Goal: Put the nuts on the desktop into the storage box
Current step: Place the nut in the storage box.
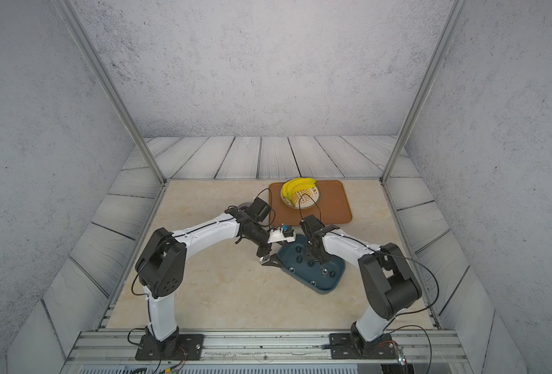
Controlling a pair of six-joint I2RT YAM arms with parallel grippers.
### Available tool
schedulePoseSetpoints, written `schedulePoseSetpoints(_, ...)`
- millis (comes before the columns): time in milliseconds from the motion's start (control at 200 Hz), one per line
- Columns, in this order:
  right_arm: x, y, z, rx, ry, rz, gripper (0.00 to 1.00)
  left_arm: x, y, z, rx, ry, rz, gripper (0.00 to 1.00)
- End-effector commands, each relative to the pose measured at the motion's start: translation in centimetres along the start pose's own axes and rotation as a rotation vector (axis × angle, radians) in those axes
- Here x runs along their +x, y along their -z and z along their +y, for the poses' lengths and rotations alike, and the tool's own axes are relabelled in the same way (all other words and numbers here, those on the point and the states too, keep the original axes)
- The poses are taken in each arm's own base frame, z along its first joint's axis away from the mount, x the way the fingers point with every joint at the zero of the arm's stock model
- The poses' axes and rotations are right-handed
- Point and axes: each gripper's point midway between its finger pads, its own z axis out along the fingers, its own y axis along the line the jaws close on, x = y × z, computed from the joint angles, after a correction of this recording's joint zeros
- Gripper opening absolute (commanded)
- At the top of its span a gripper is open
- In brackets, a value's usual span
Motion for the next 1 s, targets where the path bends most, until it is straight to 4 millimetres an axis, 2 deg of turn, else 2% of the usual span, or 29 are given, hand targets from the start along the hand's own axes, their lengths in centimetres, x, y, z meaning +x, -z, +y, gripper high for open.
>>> schedulePoseSetpoints(0, -0.9, 3.0, -0.2, -0.031, -0.016, -0.054, 0.41, -1.4, 2.4, -1.8, 0.006, -0.072, 0.001, 0.98)
schedulePoseSetpoints(120, -2.0, 6.2, -0.5, -0.064, -0.029, -0.149, 0.45, -1.6, 4.3, -2.8, 0.012, -0.071, 0.013, 0.98)
schedulePoseSetpoints(240, -3.5, 10.1, -0.9, -0.095, -0.036, -0.274, 0.53, -1.4, 6.5, -3.3, -0.028, -0.06, 0.03, 0.98)
schedulePoseSetpoints(410, -5.8, 15.3, -3.1, -0.064, -0.078, -0.504, 0.68, 0.1, 9.3, -3.3, -0.13, -0.046, 0.066, 0.98)
schedulePoseSetpoints(510, -6.1, 17.1, -4.3, -0.032, -0.069, -0.581, 0.75, 1.3, 10.7, -2.6, -0.228, -0.02, 0.075, 0.98)
schedulePoseSetpoints(555, -6.0, 17.2, -5.2, 0.007, -0.082, -0.588, 0.79, 2.0, 11.3, -2.0, -0.294, 0.004, 0.082, 0.98)
schedulePoseSetpoints(605, -5.8, 17.0, -6.3, 0.048, -0.117, -0.58, 0.93, 2.7, 12.0, -1.0, -0.381, 0.029, 0.096, 0.98)
schedulePoseSetpoints(656, -5.3, 16.7, -7.2, 0.069, -0.173, -0.55, 0.97, 3.5, 12.8, 0.1, -0.473, 0.055, 0.112, 0.98)
schedulePoseSetpoints(706, -4.3, 16.1, -8.3, 0.078, -0.275, -0.495, 0.99, 4.4, 13.5, 1.4, -0.565, 0.104, 0.118, 0.98)
schedulePoseSetpoints(761, -2.8, 15.0, -8.6, 0.056, -0.362, -0.415, 0.99, 5.4, 14.3, 2.6, -0.651, 0.161, 0.125, 0.98)
schedulePoseSetpoints(891, 1.0, 12.7, -9.3, 0.076, -0.488, -0.26, 0.99, 8.3, 15.2, 3.7, -0.732, 0.257, 0.178, 0.98)
schedulePoseSetpoints(996, 3.1, 10.8, -9.4, 0.094, -0.489, -0.191, 0.99, 9.9, 15.9, 3.8, -0.726, 0.336, 0.184, 0.98)
